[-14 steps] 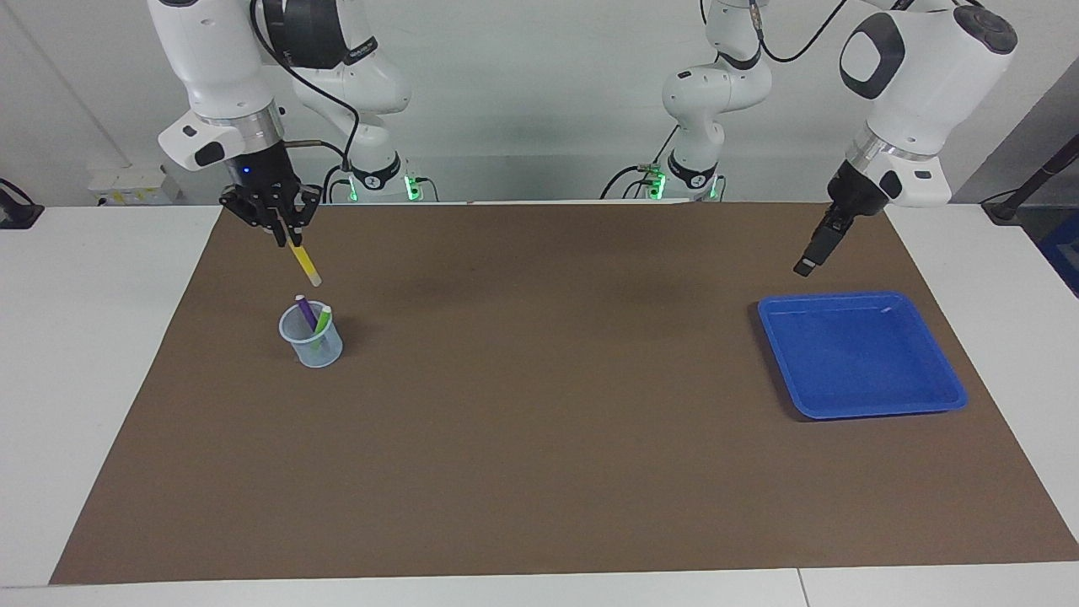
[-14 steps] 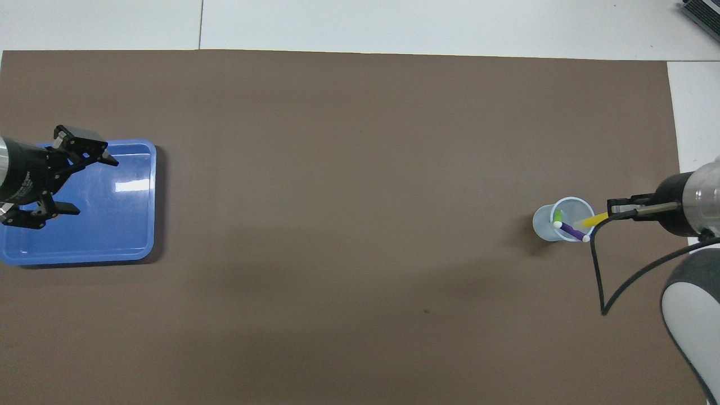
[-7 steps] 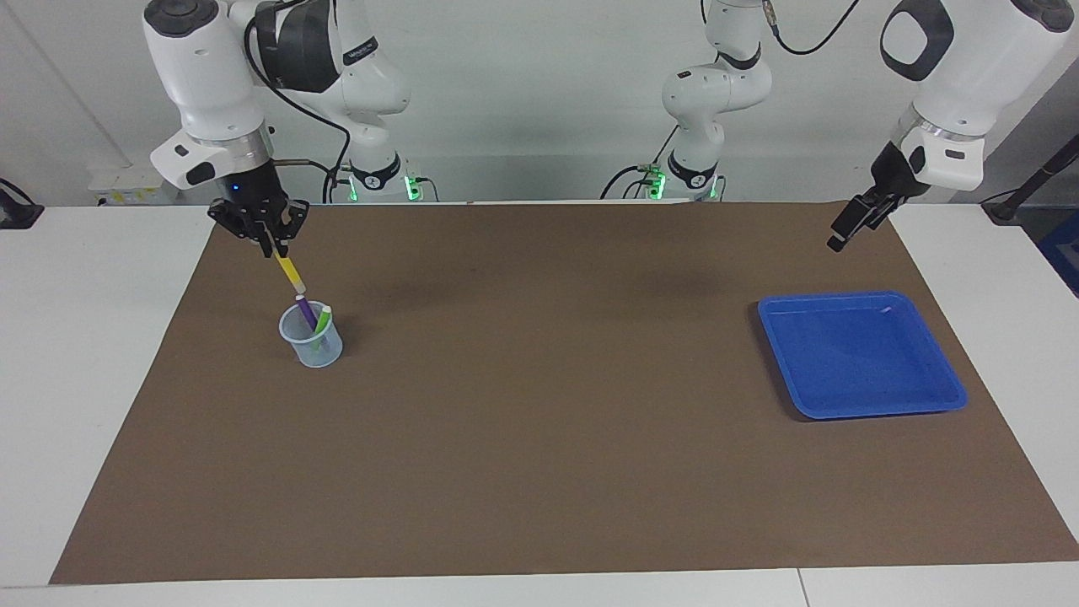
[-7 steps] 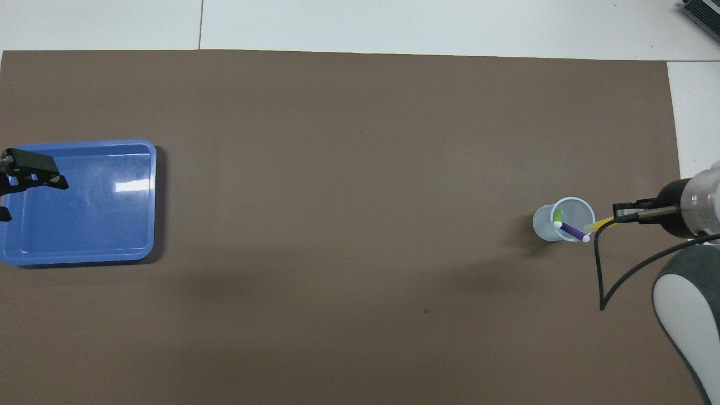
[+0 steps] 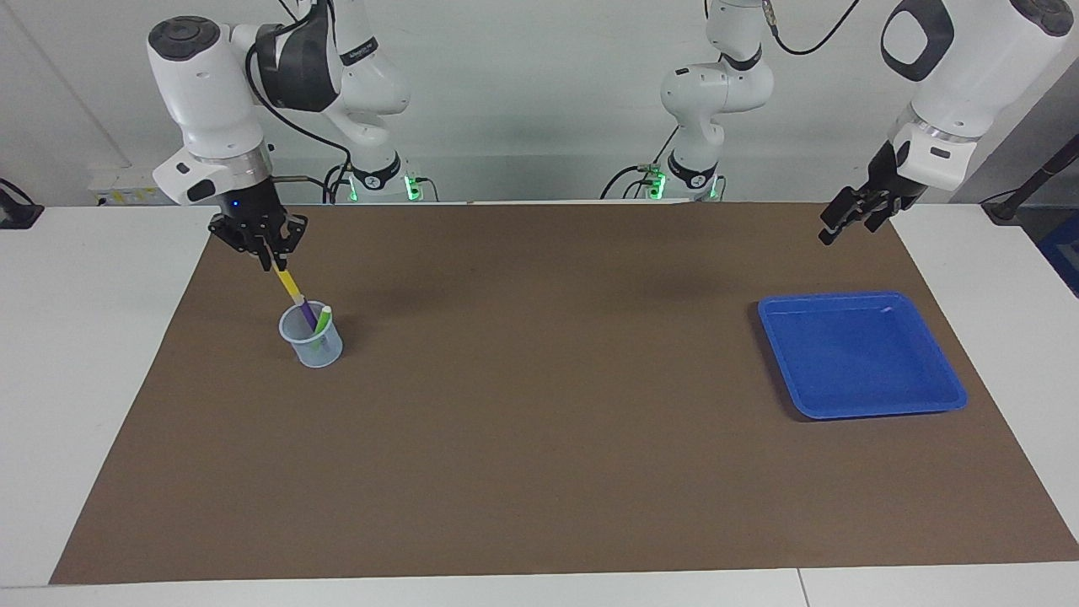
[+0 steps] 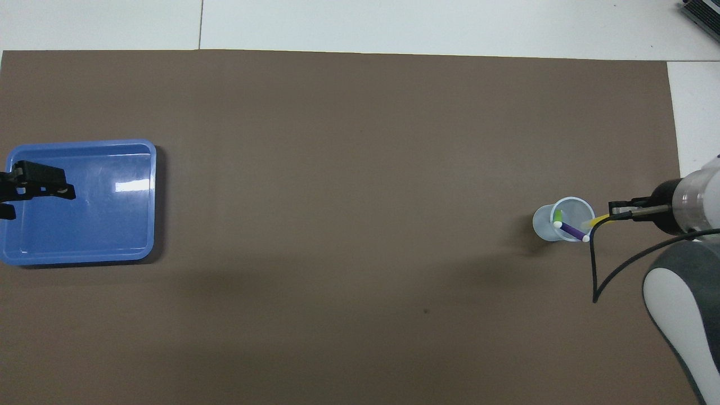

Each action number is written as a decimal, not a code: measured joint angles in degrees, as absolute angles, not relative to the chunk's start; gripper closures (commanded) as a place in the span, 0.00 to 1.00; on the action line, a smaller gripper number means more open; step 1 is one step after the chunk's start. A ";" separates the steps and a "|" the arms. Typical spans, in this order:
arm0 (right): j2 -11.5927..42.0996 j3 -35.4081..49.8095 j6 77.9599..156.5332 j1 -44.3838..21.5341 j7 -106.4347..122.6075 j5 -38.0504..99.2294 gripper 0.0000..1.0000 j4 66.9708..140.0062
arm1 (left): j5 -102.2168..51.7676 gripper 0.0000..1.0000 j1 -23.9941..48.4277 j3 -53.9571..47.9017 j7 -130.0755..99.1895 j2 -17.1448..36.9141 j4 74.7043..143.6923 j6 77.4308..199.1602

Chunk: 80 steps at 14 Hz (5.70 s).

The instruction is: Transfer and insert pens with both arms

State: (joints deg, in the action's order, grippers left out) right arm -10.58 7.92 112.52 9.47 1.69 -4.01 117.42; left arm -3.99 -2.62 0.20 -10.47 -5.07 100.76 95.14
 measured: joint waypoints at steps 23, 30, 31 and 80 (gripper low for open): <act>-1.28 7.91 124.04 10.53 -0.35 -4.02 0.00 120.51 | -0.62 0.00 -1.36 0.07 -0.90 -3.87 98.53 94.70; -1.31 7.91 123.05 10.63 -0.90 -4.02 0.00 120.19 | -0.62 0.00 -0.58 0.24 -0.23 -3.76 97.75 94.71; -1.34 7.91 122.80 10.63 -0.90 -4.02 0.00 120.00 | -0.62 0.00 -0.55 0.25 -0.22 -3.76 97.75 94.71; 1.56 7.79 103.45 10.62 -0.61 -2.56 0.00 94.36 | -0.62 0.00 -0.38 0.39 0.16 -3.70 97.64 94.72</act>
